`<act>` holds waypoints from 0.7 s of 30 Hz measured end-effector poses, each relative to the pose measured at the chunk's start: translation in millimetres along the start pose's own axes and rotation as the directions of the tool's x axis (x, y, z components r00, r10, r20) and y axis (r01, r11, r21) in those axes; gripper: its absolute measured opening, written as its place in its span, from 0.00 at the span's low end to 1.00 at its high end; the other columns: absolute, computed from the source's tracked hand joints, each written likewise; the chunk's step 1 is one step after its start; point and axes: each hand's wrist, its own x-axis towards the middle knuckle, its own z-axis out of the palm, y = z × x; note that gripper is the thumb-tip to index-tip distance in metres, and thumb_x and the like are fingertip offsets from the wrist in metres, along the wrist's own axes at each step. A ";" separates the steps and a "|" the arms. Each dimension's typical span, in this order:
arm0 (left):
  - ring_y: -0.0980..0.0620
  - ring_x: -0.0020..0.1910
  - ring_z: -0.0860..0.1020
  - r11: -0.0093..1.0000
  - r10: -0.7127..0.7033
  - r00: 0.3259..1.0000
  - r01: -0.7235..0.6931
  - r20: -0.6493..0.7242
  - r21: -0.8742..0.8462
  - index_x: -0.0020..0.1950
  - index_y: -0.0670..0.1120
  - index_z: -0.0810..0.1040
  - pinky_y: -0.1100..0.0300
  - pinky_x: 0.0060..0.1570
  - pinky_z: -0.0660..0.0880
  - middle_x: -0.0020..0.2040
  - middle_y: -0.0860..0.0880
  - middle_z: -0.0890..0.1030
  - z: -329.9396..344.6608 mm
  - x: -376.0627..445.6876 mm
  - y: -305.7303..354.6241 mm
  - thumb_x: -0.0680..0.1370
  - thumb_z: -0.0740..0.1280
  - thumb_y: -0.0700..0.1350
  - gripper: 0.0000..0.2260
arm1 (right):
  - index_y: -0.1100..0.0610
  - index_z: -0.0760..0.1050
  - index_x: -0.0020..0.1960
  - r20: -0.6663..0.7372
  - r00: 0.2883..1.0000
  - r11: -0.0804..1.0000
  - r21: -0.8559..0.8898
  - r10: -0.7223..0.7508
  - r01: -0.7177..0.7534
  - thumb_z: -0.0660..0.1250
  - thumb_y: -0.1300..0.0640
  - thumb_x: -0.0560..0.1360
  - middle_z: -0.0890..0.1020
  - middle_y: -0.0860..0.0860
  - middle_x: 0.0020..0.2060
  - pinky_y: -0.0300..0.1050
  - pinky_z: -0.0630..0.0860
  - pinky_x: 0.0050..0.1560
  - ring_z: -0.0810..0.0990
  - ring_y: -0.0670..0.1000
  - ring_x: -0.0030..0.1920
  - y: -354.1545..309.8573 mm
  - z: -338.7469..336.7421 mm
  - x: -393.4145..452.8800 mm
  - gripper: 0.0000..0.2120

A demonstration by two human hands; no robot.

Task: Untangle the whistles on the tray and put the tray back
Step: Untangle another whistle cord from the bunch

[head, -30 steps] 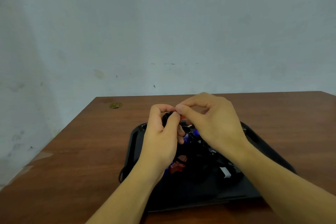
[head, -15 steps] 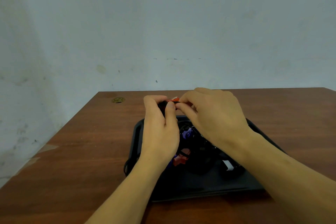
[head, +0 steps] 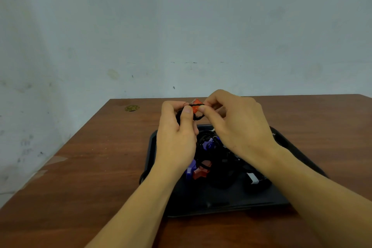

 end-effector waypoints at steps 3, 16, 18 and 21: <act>0.53 0.27 0.71 0.999 -0.036 0.999 0.036 0.003 -0.030 0.54 0.46 0.72 0.59 0.31 0.71 0.31 0.48 0.76 0.7 1.2 -2.2 0.85 0.59 0.44 0.04 | 0.50 0.76 0.52 -0.024 1.000 0.999 0.044 0.011 -0.010 0.66 0.52 0.81 0.80 0.40 0.38 0.45 0.79 0.46 0.80 0.41 0.40 4.6 3.5 -0.2 0.02; 0.50 0.27 0.71 0.959 -0.159 0.987 0.152 -0.011 -0.238 0.52 0.42 0.73 0.51 0.35 0.72 0.30 0.48 0.76 -1.1 2.8 -5.5 0.85 0.60 0.43 0.06 | 0.50 0.79 0.55 0.209 0.964 0.837 0.488 0.164 -0.248 0.74 0.49 0.75 0.84 0.45 0.42 0.43 0.83 0.41 0.84 0.44 0.41 3.0 12.1 -6.3 0.11; 0.51 0.27 0.72 0.958 -0.163 0.987 0.159 0.004 -0.240 0.53 0.42 0.73 0.54 0.33 0.71 0.30 0.48 0.77 -1.8 2.8 -6.3 0.85 0.60 0.43 0.06 | 0.52 0.82 0.54 0.177 0.964 0.829 0.496 0.196 -0.260 0.73 0.54 0.77 0.85 0.46 0.41 0.45 0.84 0.38 0.84 0.46 0.40 4.3 12.4 -4.2 0.07; 0.52 0.27 0.73 0.943 -0.189 0.982 0.186 0.018 -0.276 0.52 0.41 0.74 0.56 0.31 0.71 0.31 0.48 0.78 -1.2 3.0 -5.1 0.85 0.60 0.43 0.06 | 0.50 0.84 0.52 0.155 0.970 0.846 0.476 0.189 -0.241 0.72 0.57 0.77 0.85 0.46 0.39 0.42 0.82 0.36 0.84 0.46 0.36 5.0 8.4 -1.1 0.05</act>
